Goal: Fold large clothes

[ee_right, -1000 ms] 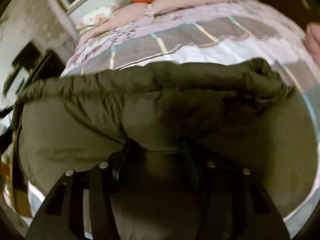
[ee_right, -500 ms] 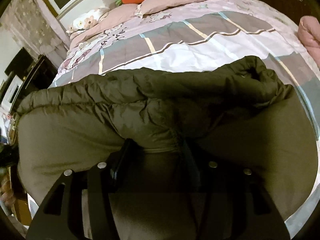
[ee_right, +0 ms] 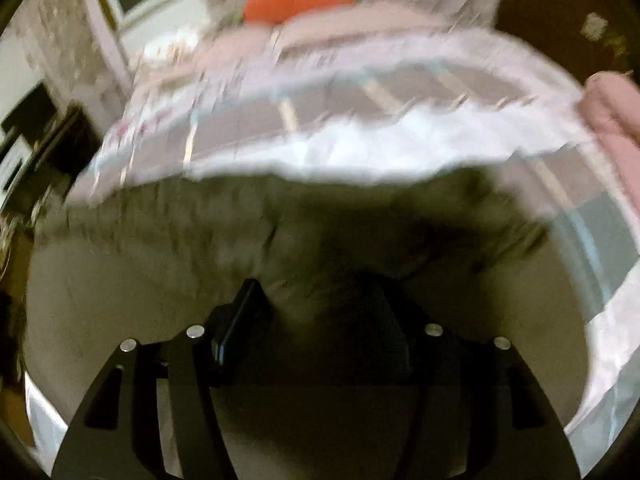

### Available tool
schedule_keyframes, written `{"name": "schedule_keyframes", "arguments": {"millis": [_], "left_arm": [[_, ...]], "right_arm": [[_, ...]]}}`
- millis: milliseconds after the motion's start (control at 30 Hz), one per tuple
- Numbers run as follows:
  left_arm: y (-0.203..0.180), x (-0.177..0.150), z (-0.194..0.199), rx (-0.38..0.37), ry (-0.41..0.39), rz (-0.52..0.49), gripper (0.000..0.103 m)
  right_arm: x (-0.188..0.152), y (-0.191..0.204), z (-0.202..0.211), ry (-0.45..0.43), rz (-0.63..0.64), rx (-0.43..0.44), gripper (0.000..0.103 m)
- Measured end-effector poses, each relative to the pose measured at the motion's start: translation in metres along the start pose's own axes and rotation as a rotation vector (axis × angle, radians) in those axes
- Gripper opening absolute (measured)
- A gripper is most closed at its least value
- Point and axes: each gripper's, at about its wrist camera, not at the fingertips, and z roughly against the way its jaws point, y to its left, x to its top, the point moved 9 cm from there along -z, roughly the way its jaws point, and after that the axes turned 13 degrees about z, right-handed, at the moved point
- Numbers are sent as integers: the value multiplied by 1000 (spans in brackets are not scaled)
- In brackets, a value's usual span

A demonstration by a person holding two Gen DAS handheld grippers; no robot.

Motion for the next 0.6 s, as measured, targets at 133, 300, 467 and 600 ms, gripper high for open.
{"name": "schedule_keyframes", "arguments": {"millis": [133,300,467,600], "left_arm": [[-83,-81,-8,-195,294,-248,65],[-105,-142,-37,-121,360,-420,58],[-93,-132,-39,-83,305,-427,68],[-94,-140,-29,-81,285,-471,56]], "right_arm": [[-17,-26,-28,151,-101,105,58],[-7,-139,7,-71,-314,-264,47],[-10,-198,65,-222,-534,-340,48],[5,-115,52,-114,-379,-93,48]]}}
